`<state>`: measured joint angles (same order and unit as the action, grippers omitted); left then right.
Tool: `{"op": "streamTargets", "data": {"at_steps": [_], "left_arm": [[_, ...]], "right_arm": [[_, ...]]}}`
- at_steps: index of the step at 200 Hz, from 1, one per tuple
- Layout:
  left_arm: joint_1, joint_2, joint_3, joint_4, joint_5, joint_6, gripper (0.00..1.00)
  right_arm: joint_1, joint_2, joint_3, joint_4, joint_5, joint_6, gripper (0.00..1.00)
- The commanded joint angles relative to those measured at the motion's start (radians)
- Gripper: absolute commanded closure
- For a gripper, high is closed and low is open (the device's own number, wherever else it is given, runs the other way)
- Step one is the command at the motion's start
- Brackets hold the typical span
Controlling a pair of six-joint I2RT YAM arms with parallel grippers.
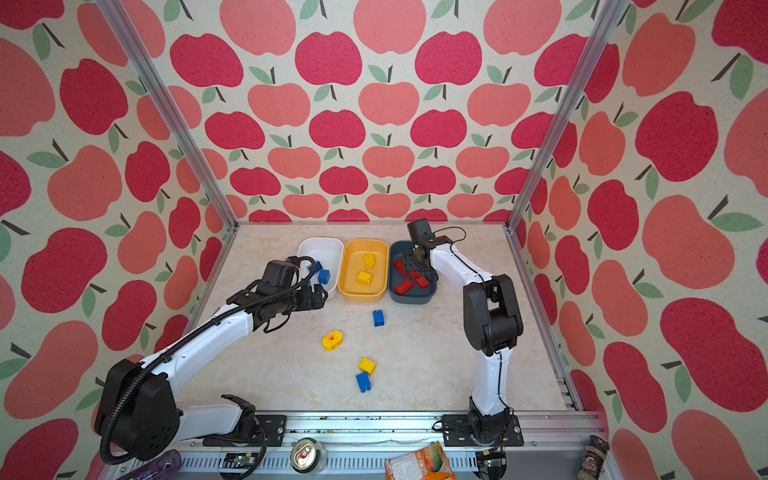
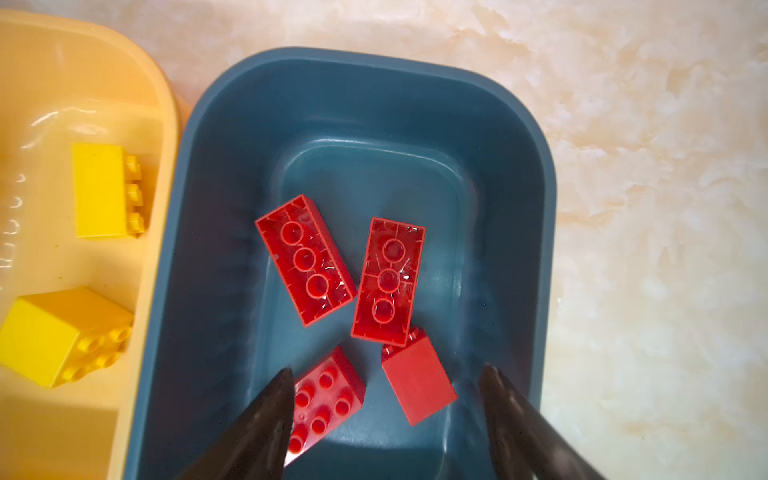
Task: Sort the legos into containers by color
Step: 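Move the left gripper over the yellow round brick while the right gripper withdraws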
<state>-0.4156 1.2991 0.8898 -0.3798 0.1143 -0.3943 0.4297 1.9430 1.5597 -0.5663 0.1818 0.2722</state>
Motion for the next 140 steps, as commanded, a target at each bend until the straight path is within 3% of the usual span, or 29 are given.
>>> {"op": "streamTargets", "data": {"at_steps": [1,50,140], "left_arm": [[-0.029,-0.015,0.007,-0.085,-0.016,0.067,0.06],[-0.112,0.009,0.007,-0.133,-0.003,0.147,0.09],[-0.266,0.149,0.035,-0.202,-0.082,0.260,0.22]], "right_arm": [[0.005,-0.093,-0.042,-0.045,-0.053,0.026,0.25],[0.035,-0.269,-0.166,-0.082,-0.118,0.048,0.15],[0.072,-0.532,-0.399,-0.124,-0.206,0.137,0.12]]}}
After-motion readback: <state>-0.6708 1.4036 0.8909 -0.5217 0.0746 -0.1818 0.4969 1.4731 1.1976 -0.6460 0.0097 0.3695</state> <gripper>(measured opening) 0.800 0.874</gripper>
